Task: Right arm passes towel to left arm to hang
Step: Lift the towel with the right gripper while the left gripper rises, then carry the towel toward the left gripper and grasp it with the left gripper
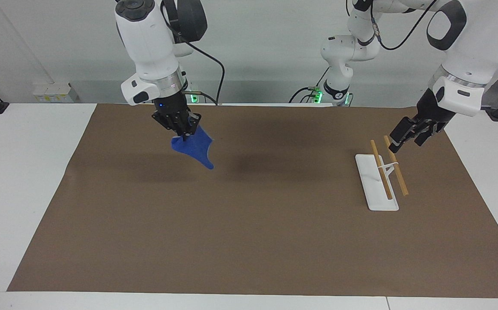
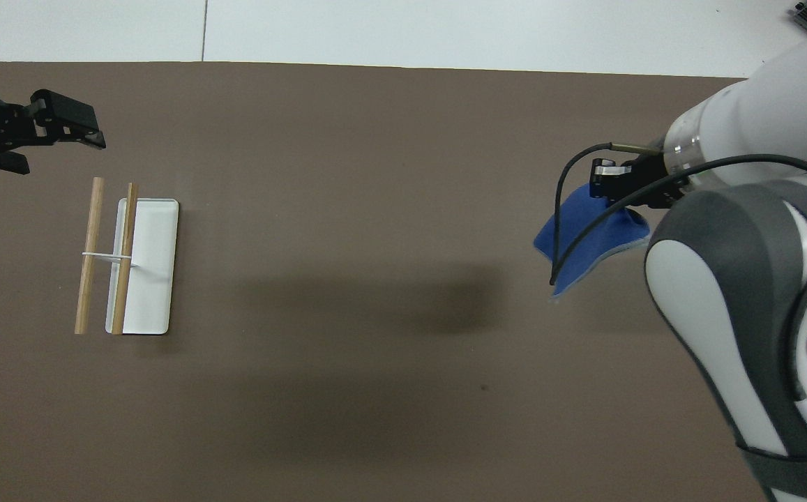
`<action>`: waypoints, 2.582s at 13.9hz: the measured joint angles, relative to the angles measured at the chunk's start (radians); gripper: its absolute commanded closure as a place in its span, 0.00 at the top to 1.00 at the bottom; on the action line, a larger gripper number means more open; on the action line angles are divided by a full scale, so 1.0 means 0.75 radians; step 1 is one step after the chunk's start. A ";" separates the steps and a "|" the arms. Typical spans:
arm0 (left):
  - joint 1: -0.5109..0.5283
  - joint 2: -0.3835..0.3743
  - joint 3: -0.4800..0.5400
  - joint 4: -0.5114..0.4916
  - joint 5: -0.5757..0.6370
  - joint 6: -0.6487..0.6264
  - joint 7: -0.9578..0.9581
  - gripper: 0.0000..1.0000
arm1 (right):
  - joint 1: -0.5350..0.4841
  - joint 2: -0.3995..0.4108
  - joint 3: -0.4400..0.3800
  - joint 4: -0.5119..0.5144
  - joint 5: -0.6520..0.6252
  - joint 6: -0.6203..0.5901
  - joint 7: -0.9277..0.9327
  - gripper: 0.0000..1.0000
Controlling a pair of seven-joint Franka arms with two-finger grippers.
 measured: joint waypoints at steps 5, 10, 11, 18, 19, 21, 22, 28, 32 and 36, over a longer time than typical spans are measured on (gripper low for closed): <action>-0.062 0.061 -0.016 0.069 -0.211 -0.012 -0.387 1.00 | 0.040 0.011 0.052 0.069 0.230 -0.005 0.297 0.00; -0.066 0.060 -0.049 0.071 -0.349 -0.057 -0.872 1.00 | 0.114 0.031 0.090 0.097 0.512 0.169 0.514 0.00; -0.071 0.055 -0.058 0.071 -0.353 -0.098 -0.958 1.00 | 0.132 0.034 0.091 0.098 0.566 0.206 0.537 0.00; -0.111 -0.092 -0.074 -0.093 -0.390 -0.217 -1.239 1.00 | 0.244 0.039 0.094 0.103 0.753 0.401 0.600 0.00; -0.123 -0.100 -0.075 -0.108 -0.412 -0.220 -1.248 1.00 | 0.251 0.041 0.094 0.103 0.768 0.429 0.602 0.00; -0.157 -0.109 -0.076 -0.124 -0.429 -0.257 -1.250 1.00 | 0.254 0.046 0.111 0.104 0.808 0.481 0.602 0.00; -0.180 -0.115 -0.076 -0.135 -0.429 -0.278 -1.252 1.00 | 0.256 0.048 0.123 0.104 0.826 0.512 0.603 0.00; -0.219 -0.147 -0.073 -0.165 -0.429 -0.439 -1.227 0.67 | 0.260 0.055 0.132 0.104 0.838 0.564 0.626 0.00; -0.216 -0.152 -0.058 -0.165 -0.454 -0.517 -1.170 0.00 | 0.260 0.055 0.132 0.104 0.838 0.564 0.626 0.00; -0.197 -0.163 -0.042 -0.160 -0.481 -0.518 -1.167 0.00 | 0.260 0.055 0.132 0.104 0.838 0.565 0.626 0.00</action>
